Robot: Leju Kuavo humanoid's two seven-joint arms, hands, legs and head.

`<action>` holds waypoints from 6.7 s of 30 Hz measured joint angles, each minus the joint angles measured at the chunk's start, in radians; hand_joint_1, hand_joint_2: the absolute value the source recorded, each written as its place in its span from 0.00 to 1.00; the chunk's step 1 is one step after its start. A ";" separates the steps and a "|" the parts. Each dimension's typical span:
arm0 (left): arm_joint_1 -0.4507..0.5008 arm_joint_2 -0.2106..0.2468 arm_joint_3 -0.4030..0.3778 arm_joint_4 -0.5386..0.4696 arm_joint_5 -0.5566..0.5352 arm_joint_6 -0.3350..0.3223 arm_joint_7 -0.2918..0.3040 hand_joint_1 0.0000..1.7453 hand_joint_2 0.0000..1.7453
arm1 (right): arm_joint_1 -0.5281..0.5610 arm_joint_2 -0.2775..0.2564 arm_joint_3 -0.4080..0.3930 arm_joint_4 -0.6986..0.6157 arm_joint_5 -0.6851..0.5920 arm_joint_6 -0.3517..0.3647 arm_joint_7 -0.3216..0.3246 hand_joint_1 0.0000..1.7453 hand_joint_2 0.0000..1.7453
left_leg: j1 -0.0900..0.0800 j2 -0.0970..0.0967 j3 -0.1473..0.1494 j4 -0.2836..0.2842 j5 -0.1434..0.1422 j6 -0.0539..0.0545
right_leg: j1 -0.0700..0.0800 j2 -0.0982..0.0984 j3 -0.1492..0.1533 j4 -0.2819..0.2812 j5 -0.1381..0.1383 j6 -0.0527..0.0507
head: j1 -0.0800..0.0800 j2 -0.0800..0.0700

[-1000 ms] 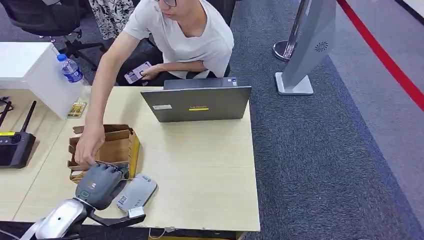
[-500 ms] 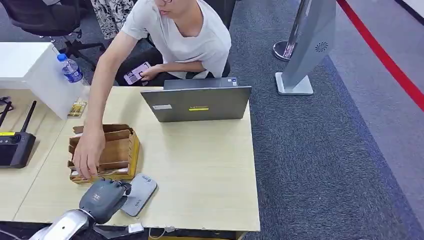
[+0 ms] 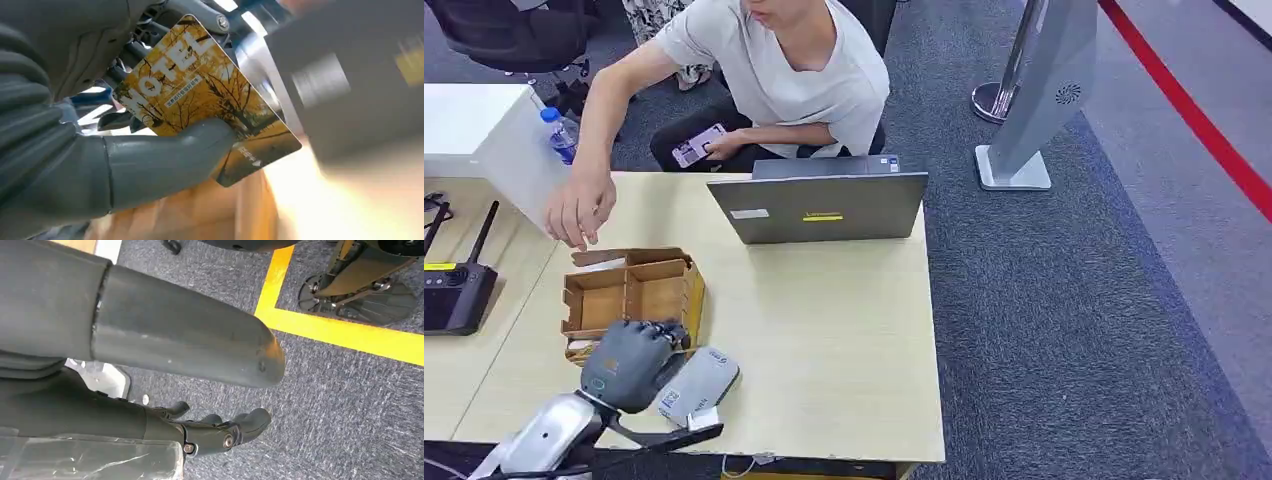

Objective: Pass the card to the sensor for recognition and then transmit it.

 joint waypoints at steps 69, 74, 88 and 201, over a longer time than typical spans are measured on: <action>0.220 0.073 0.201 -0.100 0.008 -0.071 0.030 0.00 1.00 | 0.011 -0.003 -0.001 0.015 -0.029 0.000 0.002 0.00 0.00 | 0.001 0.001 -0.001 -0.001 0.002 -0.003 | 0.001 0.001 -0.002 0.000 0.002 -0.002 | 0.000 0.000; 0.202 0.044 0.209 -0.065 -0.011 -0.078 0.037 0.00 1.00 | 0.011 -0.003 -0.001 0.015 -0.014 0.001 0.002 0.00 0.00 | 0.001 0.001 -0.001 -0.001 0.002 -0.003 | 0.001 0.000 -0.002 0.000 0.002 -0.002 | 0.000 0.000; 0.083 -0.021 0.215 0.086 -0.042 -0.122 0.069 0.00 1.00 | 0.005 -0.004 0.009 0.015 0.004 0.005 0.012 0.00 0.00 | 0.001 0.000 -0.001 -0.001 0.003 -0.003 | 0.001 0.000 -0.002 0.000 0.002 -0.002 | 0.000 0.000; -0.126 -0.191 0.681 0.173 0.844 -0.172 -0.278 0.00 1.00 | 0.009 -0.007 0.179 0.030 -0.021 0.016 0.034 0.00 0.00 | 0.001 0.006 -0.004 -0.002 0.008 -0.004 | 0.001 0.007 -0.007 0.001 0.008 -0.003 | 0.001 0.000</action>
